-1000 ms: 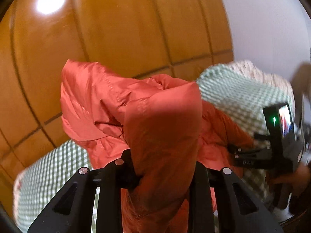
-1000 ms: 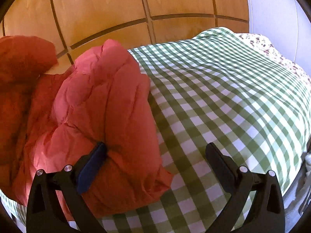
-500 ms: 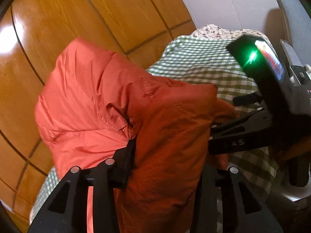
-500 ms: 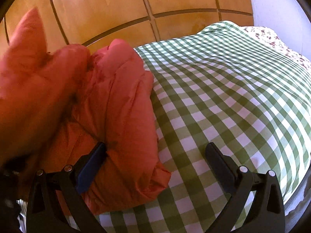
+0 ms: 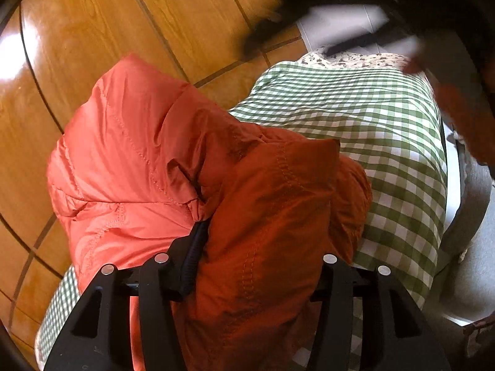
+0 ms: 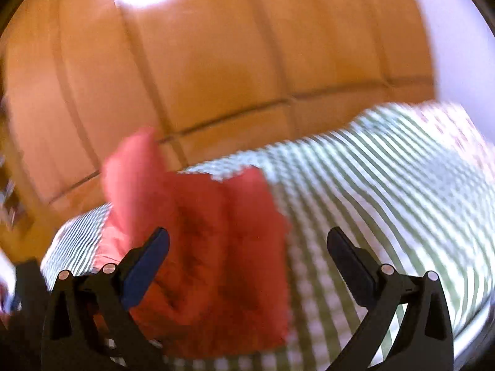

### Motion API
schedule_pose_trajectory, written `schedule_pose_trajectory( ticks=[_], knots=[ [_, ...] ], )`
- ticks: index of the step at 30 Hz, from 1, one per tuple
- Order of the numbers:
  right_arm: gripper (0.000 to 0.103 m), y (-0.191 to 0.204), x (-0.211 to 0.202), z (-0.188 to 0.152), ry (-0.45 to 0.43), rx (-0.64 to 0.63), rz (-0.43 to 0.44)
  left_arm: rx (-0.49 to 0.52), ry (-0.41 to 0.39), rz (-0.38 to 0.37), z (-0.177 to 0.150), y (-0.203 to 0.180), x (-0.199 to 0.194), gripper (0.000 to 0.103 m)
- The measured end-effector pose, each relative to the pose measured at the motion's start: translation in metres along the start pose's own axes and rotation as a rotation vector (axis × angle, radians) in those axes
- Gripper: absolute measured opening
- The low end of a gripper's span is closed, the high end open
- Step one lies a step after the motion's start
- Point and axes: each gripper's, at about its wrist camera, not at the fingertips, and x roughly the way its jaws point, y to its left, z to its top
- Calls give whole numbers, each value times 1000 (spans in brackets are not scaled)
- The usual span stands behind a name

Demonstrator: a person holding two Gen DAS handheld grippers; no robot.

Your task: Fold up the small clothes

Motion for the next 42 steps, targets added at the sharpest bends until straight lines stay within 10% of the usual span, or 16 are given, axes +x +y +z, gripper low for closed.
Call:
schedule_pose_trajectory(
  ticks=[7,12,17,24,27,32,37,42],
  knots=[
    [101,51,65,21,167,-203,-40,-8,-20,-45,-1,-9,-1,65],
    [101,1,120,-1,273,-51,-138,-42,-69,-181,0,-2,-26,67],
    [101,-37,105,-30,238,123,-157,-309,-141,-231,-7,61,-63,67],
    [101,-32,76,-32,194,200,-124,-645,-117,88,-37,157,-42,73],
    [101,-16,53,-17,130,158,-40,-759,13,52,-62,172,-2,73],
    [100,-10,70,-12,246,241,219,-879,-29,-65,-77,171,7,73],
    [47,-6,103,-23,379,380,324,-829,-24,-60,-66,163,18,73],
    [27,15,59,8,247,262,354,-850,-35,-72,-52,160,21,73]
  ],
)
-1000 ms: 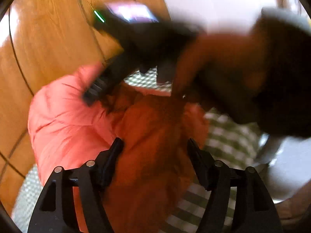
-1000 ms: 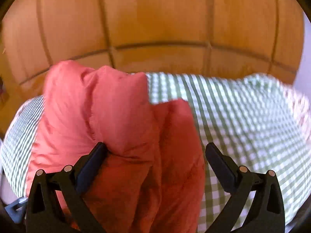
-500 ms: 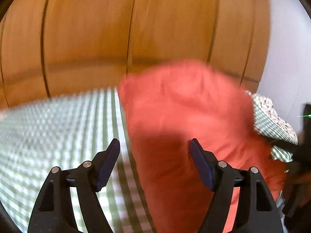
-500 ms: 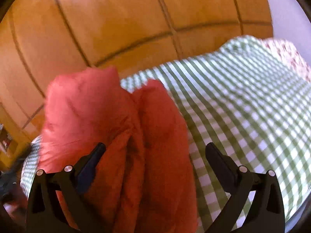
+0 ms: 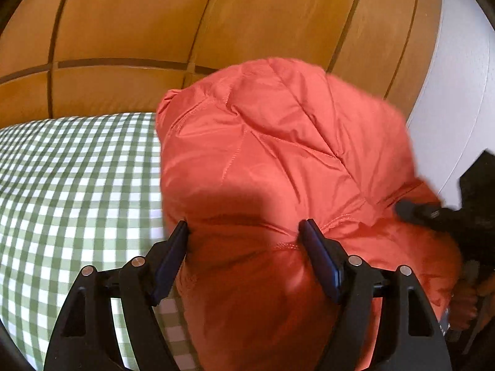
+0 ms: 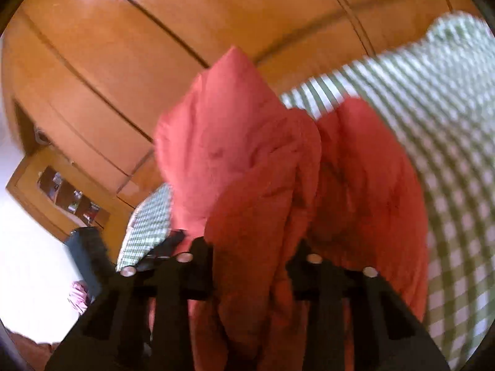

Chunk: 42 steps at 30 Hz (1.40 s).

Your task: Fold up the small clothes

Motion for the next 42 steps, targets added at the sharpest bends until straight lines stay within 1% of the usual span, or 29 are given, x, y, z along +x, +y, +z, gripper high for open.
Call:
schedule_pose_trajectory(
  ticks=[1,2,4,6,7,8,9,10,11,13,14,15,17,18,19,20,22,25,26,28,29,30,32,33,35,37,40,41,42],
  knots=[
    [26,5,-9,2,-24,-23,-12,9,-5,-12,6,-10,0,73],
    [26,7,-20,4,-54,-52,-48,24,-9,-18,9,-20,1,73],
    [26,0,-26,3,-73,-43,-93,76,-3,-2,12,-39,7,74],
    [26,-30,-25,-4,-66,14,-169,144,16,20,11,-58,17,76],
    [29,-45,-20,-11,-56,31,-199,225,38,45,6,-75,25,79],
    [34,-61,-17,-20,-65,48,-211,298,45,80,0,-88,31,82],
    [49,-70,-20,-28,-92,72,-229,366,43,118,-6,-101,34,84],
    [56,-71,-23,-31,-106,88,-237,406,37,148,-11,-110,37,85],
    [58,-69,-30,-33,-124,102,-244,414,32,155,-14,-113,37,86],
    [60,-51,-49,-25,-191,67,-302,412,21,169,-18,-116,37,86],
    [60,-36,-63,-17,-256,26,-335,412,21,171,-18,-115,38,86],
    [62,-21,-75,-9,-307,-11,-338,412,22,169,-17,-115,39,86],
    [65,9,-89,6,-376,-84,-301,412,25,172,-17,-117,40,86],
    [65,23,-91,11,-388,-123,-281,413,25,174,-17,-117,42,86],
    [64,37,-89,16,-383,-165,-261,413,24,176,-19,-119,41,86],
    [62,53,-79,23,-347,-224,-229,413,22,178,-20,-126,37,86],
    [44,73,-61,30,-280,-298,-211,411,21,179,-20,-126,37,86],
    [38,79,-16,48,-172,-374,-295,407,20,181,-21,-127,36,86],
    [37,69,4,57,-139,-383,-330,407,19,182,-20,-126,37,86],
    [29,39,33,68,-100,-361,-427,405,13,182,-21,-128,36,87],
    [28,22,45,70,-85,-344,-472,399,7,175,-21,-127,36,87],
    [28,2,57,69,-67,-304,-491,383,-2,145,-20,-126,34,88],
    [28,-40,70,62,-61,-210,-473,371,-19,102,-20,-125,30,89],
    [28,-50,71,59,-79,-186,-469,390,-23,103,-21,-127,30,89],
    [28,-57,70,56,-91,-172,-462,424,-24,121,-24,-133,32,89],
    [29,-60,71,52,-92,-167,-461,431,-14,116,-24,-133,31,89],
    [30,-63,74,51,-89,-154,-464,434,53,83,-11,-137,25,89],
    [30,-64,75,54,-89,-141,-455,416,47,59,0,-138,19,89],
    [30,-64,75,54,-89,-135,-450,399,5,46,12,-137,10,89]
  ],
)
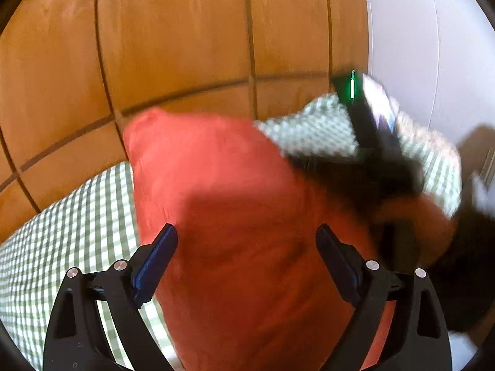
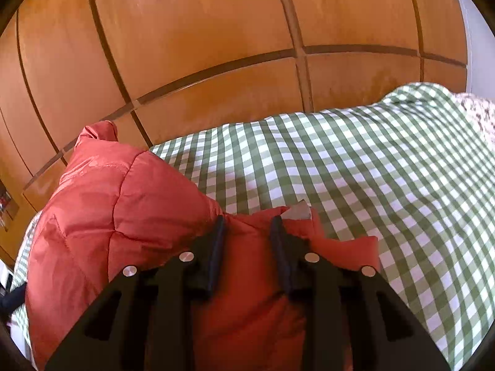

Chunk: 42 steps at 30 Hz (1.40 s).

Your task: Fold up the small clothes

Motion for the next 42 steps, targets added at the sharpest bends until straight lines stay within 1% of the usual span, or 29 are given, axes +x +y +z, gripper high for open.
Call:
schedule_pose_trajectory(
  ticks=[2,3,4,6,7,8,9,11,13,14,16,18,23,27,31,38,40,42],
  knots=[
    [31,-1,1,0,-3,2,0,-10,-69,28,20,6,-10,89],
    [31,-1,0,-1,-7,1,-3,-13,-89,47,35,9,-8,89],
    [31,1,-2,-1,-11,0,-6,-20,-88,52,46,10,-3,89],
    [31,2,-3,-2,-19,1,-12,-48,-57,65,64,15,18,89],
    [31,1,-3,-2,-22,4,-12,-82,-19,73,72,20,36,81],
    [31,0,-4,-2,-28,9,-13,-113,13,80,77,24,51,76],
    [31,0,-5,-3,-33,12,-14,-141,45,91,80,28,66,73],
    [31,-1,-6,-3,-44,25,-20,-169,137,120,76,34,103,73],
    [32,-4,-8,-2,-53,53,-13,-168,214,170,65,41,132,73],
    [32,-4,-8,-2,-54,60,-7,-154,221,194,59,41,139,73],
    [32,1,-5,-1,-44,40,-34,-129,222,229,50,38,146,73],
    [32,6,0,-1,-28,12,-69,-124,225,242,45,42,155,74],
    [32,5,16,-2,14,9,-93,-160,244,227,34,51,169,74],
    [32,5,26,-2,42,6,-111,-160,249,231,30,53,180,75],
    [32,5,28,-3,45,1,-120,-153,241,242,26,52,181,75],
    [33,6,27,-4,36,-7,-120,-152,217,237,26,51,171,76],
    [33,7,26,-4,33,-9,-121,-155,211,227,26,50,163,79],
    [33,7,25,-4,33,-8,-119,-161,202,199,23,48,151,81]
  ],
)
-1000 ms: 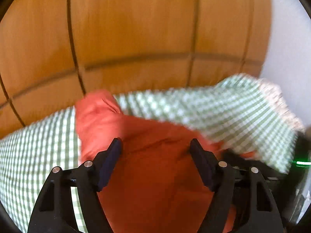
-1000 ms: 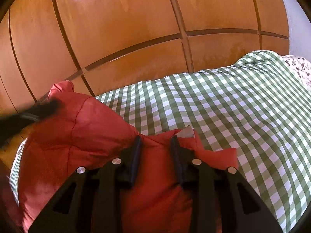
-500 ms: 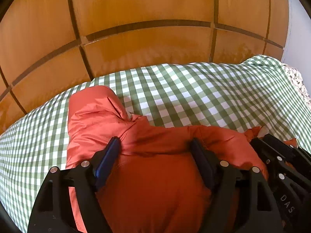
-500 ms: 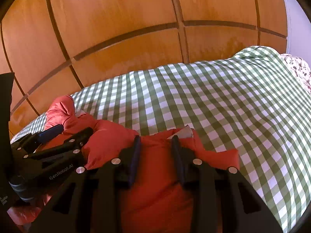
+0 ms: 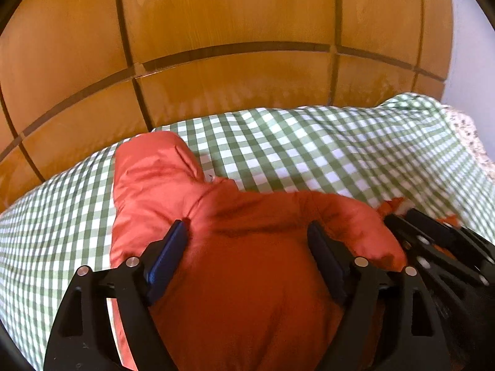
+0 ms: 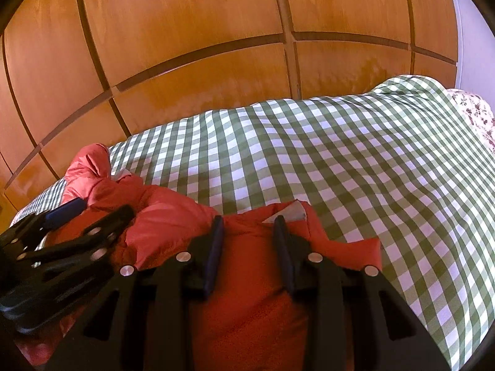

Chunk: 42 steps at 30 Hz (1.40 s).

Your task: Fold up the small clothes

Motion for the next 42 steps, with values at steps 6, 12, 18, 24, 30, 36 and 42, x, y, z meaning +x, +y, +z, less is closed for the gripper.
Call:
schedule_pose_trajectory(
  ticks=[6,12,18,24,30,36,42],
  knots=[
    [34,-1,-2,0,-5,8,6,1,-54,-58,-30,5,-54,91],
    [39,0,-12,-2,-29,0,11,-51,-79,-117,-77,21,-80,91],
    [72,5,-50,-10,-63,3,12,-115,-77,-187,-95,32,-92,92],
    [93,0,-128,-32,-102,84,33,-202,-115,-173,-109,59,-112,92],
    [79,-17,-132,-76,86,174,109,-269,-86,-239,-125,71,-103,92],
    [40,-17,-138,-65,42,193,104,-269,-12,-311,-118,49,-92,92],
    [57,-23,-108,-76,32,177,64,-142,-74,-197,-120,25,-92,93]
  ],
)
